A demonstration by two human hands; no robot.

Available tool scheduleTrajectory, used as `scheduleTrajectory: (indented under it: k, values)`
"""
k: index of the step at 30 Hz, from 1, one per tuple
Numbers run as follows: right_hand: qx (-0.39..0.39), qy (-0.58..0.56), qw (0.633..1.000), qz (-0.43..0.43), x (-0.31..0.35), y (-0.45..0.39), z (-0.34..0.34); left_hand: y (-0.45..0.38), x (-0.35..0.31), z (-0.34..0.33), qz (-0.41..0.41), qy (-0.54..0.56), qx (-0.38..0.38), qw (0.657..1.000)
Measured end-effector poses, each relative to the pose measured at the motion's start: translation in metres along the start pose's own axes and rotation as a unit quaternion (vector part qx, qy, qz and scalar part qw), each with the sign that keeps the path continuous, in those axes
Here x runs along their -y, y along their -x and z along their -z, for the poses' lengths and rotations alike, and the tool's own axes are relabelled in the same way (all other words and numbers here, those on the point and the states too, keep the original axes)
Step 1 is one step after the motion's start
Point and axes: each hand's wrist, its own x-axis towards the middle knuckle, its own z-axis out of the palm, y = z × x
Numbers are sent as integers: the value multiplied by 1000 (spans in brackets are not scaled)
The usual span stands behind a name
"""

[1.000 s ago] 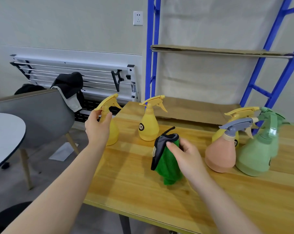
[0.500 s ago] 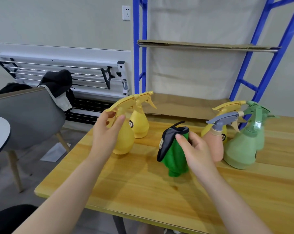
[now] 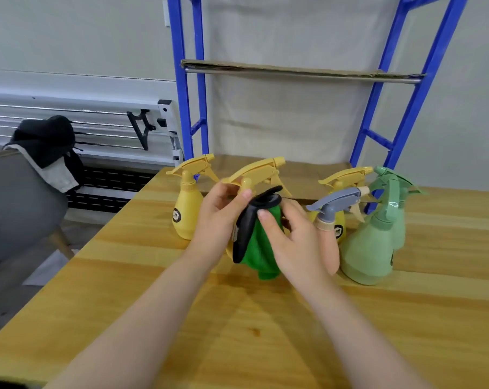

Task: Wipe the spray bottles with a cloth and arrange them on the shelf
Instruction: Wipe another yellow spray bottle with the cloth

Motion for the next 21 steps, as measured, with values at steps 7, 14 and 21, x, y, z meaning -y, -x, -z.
scheduleTrajectory:
  k: [7, 14, 21]
  values:
    - [98, 24, 995, 9, -19, -11, -17, -5, 19, -2, 11, 81, 6, 997]
    - [82, 34, 996, -16, -36, -5, -30, -9, 35, -1, -8, 59, 36, 998]
    - [70, 44, 996, 23, -35, -4, -32, -9, 37, -1, 24, 139, -19, 990]
